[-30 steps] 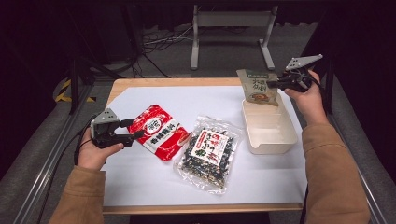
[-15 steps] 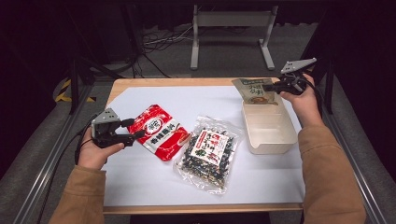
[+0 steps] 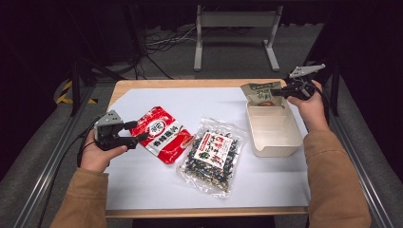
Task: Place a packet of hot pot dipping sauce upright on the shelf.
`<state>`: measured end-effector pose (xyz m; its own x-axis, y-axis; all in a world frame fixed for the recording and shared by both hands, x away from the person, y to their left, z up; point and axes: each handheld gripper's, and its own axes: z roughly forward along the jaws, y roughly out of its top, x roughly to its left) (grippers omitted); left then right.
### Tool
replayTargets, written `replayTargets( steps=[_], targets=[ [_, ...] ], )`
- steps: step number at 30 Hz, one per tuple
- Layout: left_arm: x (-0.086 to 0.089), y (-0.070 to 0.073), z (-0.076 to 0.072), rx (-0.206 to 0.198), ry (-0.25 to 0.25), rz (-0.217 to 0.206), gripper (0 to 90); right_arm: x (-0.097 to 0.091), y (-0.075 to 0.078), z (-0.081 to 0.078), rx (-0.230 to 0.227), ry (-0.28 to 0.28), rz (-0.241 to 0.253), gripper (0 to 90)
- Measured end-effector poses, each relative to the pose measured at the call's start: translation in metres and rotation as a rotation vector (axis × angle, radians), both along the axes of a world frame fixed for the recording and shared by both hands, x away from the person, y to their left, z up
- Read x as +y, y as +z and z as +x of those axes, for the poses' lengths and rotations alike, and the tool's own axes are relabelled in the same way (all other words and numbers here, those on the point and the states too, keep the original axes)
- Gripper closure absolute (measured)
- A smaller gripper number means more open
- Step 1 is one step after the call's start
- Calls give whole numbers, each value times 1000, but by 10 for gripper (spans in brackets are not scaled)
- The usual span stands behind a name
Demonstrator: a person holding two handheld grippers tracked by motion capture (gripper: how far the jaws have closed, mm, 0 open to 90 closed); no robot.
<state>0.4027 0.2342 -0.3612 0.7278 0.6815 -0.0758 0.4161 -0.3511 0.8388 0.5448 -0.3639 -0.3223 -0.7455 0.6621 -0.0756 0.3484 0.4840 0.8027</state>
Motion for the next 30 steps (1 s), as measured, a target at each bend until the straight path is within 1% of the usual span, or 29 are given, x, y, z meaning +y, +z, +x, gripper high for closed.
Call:
replayTargets(
  steps=[3,5,9,13,17,19,20,22,23,24,26,27,28,29,30],
  targets=[
    [0,0,0,0,0,1,338,-1,0,-1,-1,-24,-10,875],
    [0,1,0,-2,0,3,338,-1,-1,-1,10,-58,-14,878],
    [1,0,-1,2,1,-4,338,-1,-4,0,25,-93,-40,877],
    [2,0,0,3,2,-5,338,0,-6,0,22,-112,-57,876],
    [1,0,0,0,-3,-4,338,5,-7,-1,7,-126,-90,874],
    [1,1,0,-3,-6,-1,338,5,-7,-1,7,-133,-97,871],
    [1,1,0,-3,-6,-2,338,6,-7,-2,9,-142,-101,857],
    [1,1,0,1,-3,-8,338,6,-5,-3,4,-159,-122,780],
    [1,1,0,-1,-4,-6,338,7,-5,-3,4,-164,-131,765],
    [1,1,0,-2,-4,-5,338,7,-5,-4,4,-165,-133,749],
    [1,0,0,9,-1,-9,338,6,-4,-5,4,-170,-127,699],
    [1,0,1,6,-4,-5,338,6,-3,-6,2,-184,-129,651],
    [1,0,1,6,-4,-5,337,6,-3,-6,2,-184,-129,651],
    [1,0,2,5,-4,-2,337,5,-2,-8,-7,-202,-130,604],
    [1,0,2,5,-5,-4,337,4,-2,-8,-12,-208,-126,581]
  ],
)
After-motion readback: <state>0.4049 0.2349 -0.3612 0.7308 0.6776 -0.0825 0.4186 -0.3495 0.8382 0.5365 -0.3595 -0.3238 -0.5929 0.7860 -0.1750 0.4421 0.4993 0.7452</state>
